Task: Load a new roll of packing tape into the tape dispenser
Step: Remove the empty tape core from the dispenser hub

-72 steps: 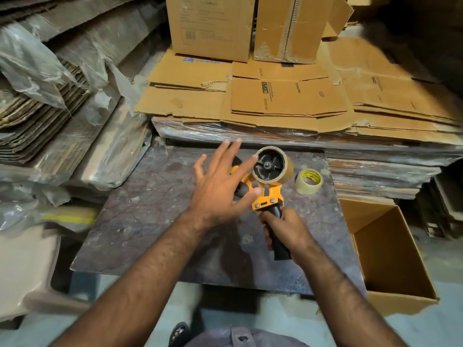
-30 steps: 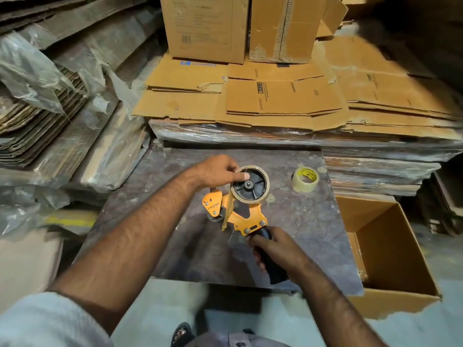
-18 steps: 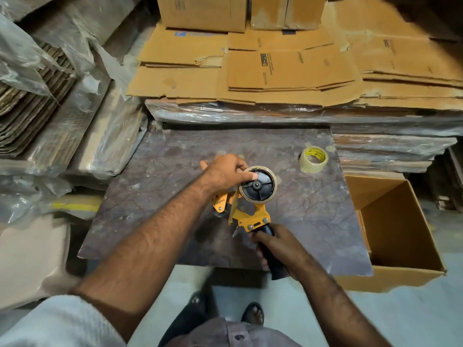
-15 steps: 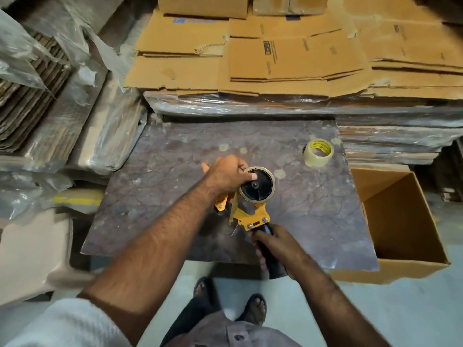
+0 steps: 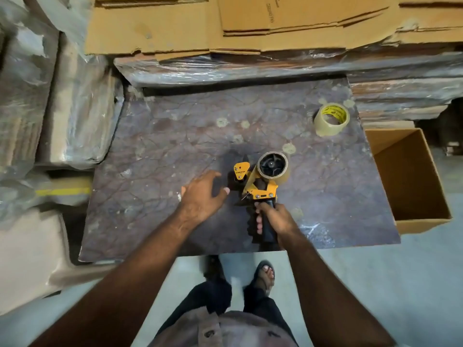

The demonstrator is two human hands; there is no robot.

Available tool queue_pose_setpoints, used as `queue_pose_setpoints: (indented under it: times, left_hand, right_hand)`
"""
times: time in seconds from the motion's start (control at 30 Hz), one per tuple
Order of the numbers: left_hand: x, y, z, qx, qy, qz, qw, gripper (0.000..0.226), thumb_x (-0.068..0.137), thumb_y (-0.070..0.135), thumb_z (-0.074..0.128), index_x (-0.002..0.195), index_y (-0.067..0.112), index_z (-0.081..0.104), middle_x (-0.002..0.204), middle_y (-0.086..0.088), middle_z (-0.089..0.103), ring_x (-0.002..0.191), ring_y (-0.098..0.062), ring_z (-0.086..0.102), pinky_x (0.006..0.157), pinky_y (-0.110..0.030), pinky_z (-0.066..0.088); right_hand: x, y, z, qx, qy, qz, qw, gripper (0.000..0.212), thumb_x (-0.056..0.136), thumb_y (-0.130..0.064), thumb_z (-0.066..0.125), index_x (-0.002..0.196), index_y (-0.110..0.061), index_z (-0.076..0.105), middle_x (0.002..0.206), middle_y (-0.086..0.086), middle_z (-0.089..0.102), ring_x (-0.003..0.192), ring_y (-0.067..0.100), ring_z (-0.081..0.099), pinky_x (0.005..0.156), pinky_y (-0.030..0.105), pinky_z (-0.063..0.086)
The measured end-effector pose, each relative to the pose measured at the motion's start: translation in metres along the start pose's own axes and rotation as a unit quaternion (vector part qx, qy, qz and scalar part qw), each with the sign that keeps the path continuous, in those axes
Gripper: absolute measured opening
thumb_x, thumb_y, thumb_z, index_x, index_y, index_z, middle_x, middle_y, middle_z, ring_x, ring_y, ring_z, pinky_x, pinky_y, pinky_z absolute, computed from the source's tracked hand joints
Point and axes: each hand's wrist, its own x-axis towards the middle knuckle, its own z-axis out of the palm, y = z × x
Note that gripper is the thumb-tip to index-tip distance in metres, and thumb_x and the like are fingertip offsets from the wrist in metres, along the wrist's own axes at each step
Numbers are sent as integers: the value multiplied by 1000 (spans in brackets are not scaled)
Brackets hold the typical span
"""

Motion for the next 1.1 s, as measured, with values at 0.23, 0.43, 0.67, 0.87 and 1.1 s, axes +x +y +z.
queue_pose_setpoints:
  times: [0.23,0.43,0.67,0.87,1.1]
  left_hand:
    - [-5,-1,20,-52,-66,62,995,48,85,42,63,122,11,63,116,-7,68,106,-28,64,91,-41,52]
    - [30,24,29,-69,-73,107,989,39,84,35,66,116,13,65,110,-7,69,103,-30,64,88,-42,51]
    - [88,66,53,36,-100,128,986,44,92,39,61,131,21,54,136,-3,57,129,-27,48,102,-47,36]
    - [128,78,81,165,-115,66,977,38,98,43,48,126,20,60,134,-4,61,135,-26,43,116,-63,17]
    - [142,82,91,160,-187,-29,969,33,94,55,51,95,26,65,119,-1,66,133,-27,38,108,-59,24]
  right_hand:
    - [3,6,-12,-45,55,-12,997,20,95,-32,68,96,-12,63,81,10,68,67,25,65,66,36,57]
    - [-15,-13,-46,-149,141,-92,974,42,87,-36,76,123,-20,59,125,6,66,113,23,65,105,43,50]
    - [27,-79,-52,-224,180,-85,954,58,92,-38,68,139,-8,54,135,12,62,121,29,62,106,45,49]
    - [68,-94,-55,-145,124,-32,981,23,91,-14,73,110,-5,65,115,20,70,101,28,71,80,39,63]
    - [66,-96,-56,-298,163,-94,936,19,83,-10,71,99,-19,76,99,10,79,96,29,74,91,35,58]
